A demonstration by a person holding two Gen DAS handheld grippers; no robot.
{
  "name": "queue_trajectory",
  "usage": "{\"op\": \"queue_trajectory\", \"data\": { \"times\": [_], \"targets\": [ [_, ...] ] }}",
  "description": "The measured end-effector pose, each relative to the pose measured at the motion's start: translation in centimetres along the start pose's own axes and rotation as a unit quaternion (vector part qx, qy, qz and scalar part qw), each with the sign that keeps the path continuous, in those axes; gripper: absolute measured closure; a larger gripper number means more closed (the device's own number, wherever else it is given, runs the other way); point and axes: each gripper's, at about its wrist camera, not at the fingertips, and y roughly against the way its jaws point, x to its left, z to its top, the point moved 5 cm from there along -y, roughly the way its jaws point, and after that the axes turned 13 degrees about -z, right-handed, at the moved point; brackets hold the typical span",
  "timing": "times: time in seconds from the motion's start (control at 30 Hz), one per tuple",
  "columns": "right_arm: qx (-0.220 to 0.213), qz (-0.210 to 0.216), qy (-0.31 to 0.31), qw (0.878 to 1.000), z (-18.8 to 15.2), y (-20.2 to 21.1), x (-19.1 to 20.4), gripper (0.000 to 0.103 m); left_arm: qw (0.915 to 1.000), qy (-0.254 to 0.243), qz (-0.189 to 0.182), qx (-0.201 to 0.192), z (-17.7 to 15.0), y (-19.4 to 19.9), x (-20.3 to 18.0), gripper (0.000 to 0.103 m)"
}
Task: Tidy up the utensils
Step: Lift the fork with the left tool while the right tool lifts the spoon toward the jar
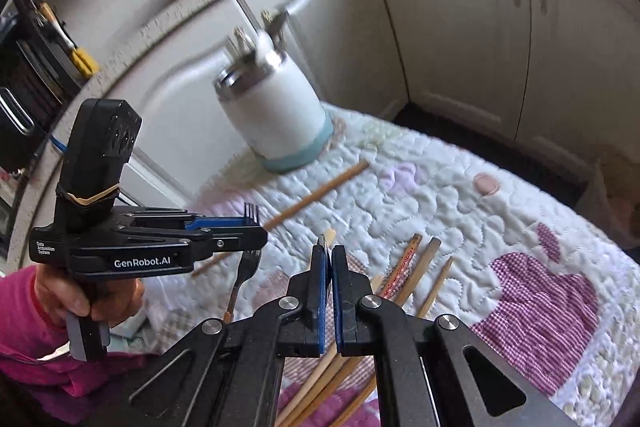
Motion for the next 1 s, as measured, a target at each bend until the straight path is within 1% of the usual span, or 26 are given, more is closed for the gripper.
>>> {"op": "queue_trajectory", "data": {
  "times": [0.27, 0.43, 0.47, 0.5, 0.63, 0.7, 0.8, 0.87, 1.0],
  "targets": [
    [-0.034, -0.024, 0.015, 0.999, 0.4, 3.2, 1.8, 0.100, 0.9984, -0.020, -0.003, -0.052, -0.4, 5.9, -1.7, 0.085],
    [-0.058, -0.040, 0.033, 0.997, 1.1, 6.2, 2.7, 0.100, 0.9963, -0.042, -0.012, -0.075, -0.5, 9.0, -3.1, 0.087],
    [-0.063, -0.043, 0.036, 0.996, 1.4, 6.7, 2.8, 0.101, 0.9958, -0.045, -0.012, -0.079, -0.5, 9.7, -3.4, 0.088],
    [-0.067, -0.046, 0.038, 0.996, 1.6, 7.0, 2.9, 0.100, 0.9955, -0.049, -0.012, -0.080, -0.4, 10.1, -3.5, 0.100],
    [-0.073, -0.050, 0.035, 0.996, 2.2, 7.5, 3.0, 0.100, 0.9953, -0.051, -0.001, -0.082, -0.3, 10.2, -3.5, 0.101],
    [-0.071, -0.052, 0.031, 0.996, 2.1, 7.5, 3.0, 0.100, 0.9960, -0.041, -0.005, -0.079, -0.5, 9.9, -3.3, 0.101],
    [-0.071, -0.053, 0.033, 0.995, 2.1, 7.7, 3.0, 0.101, 0.9959, -0.043, -0.001, -0.079, -0.6, 10.2, -3.4, 0.101],
    [-0.074, -0.055, 0.034, 0.995, 2.5, 8.1, 3.0, 0.100, 0.9957, -0.045, -0.001, -0.081, -0.4, 10.7, -3.6, 0.101],
    [-0.090, -0.054, 0.035, 0.994, 4.2, 9.4, 3.2, 0.101, 0.9936, -0.052, -0.005, -0.101, 0.5, 12.9, -4.3, 0.101]
  ]
}}
